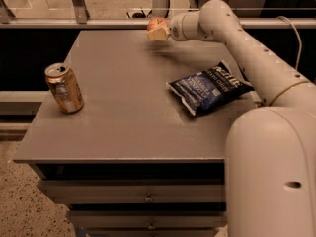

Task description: Move apple near blue chip bag

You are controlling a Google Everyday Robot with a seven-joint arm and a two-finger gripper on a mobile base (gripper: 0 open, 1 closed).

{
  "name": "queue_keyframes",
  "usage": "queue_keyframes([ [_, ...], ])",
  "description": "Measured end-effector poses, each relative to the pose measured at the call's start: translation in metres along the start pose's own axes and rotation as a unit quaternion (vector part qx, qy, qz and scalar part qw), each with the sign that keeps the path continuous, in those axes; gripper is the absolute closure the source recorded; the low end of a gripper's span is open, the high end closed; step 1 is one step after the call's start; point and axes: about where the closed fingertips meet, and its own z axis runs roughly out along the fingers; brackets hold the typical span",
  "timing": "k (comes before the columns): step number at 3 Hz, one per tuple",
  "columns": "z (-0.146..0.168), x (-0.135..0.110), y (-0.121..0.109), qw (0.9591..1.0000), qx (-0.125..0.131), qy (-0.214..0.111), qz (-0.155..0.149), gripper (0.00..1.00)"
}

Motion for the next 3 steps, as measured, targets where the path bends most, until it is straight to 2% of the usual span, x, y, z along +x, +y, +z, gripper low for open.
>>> queue_keyframes([
  [1, -0.049, 0.007, 0.019, 0.9994, -0.033, -0.003, -0.012, 1.00],
  [2, -0.101, 0.021, 0.037, 0.9968, -0.072, 0.003, -0.035, 1.00],
  [3, -0.139, 0.037, 0.055, 0.9923, -0.107, 0.030, -0.055, 1.00],
])
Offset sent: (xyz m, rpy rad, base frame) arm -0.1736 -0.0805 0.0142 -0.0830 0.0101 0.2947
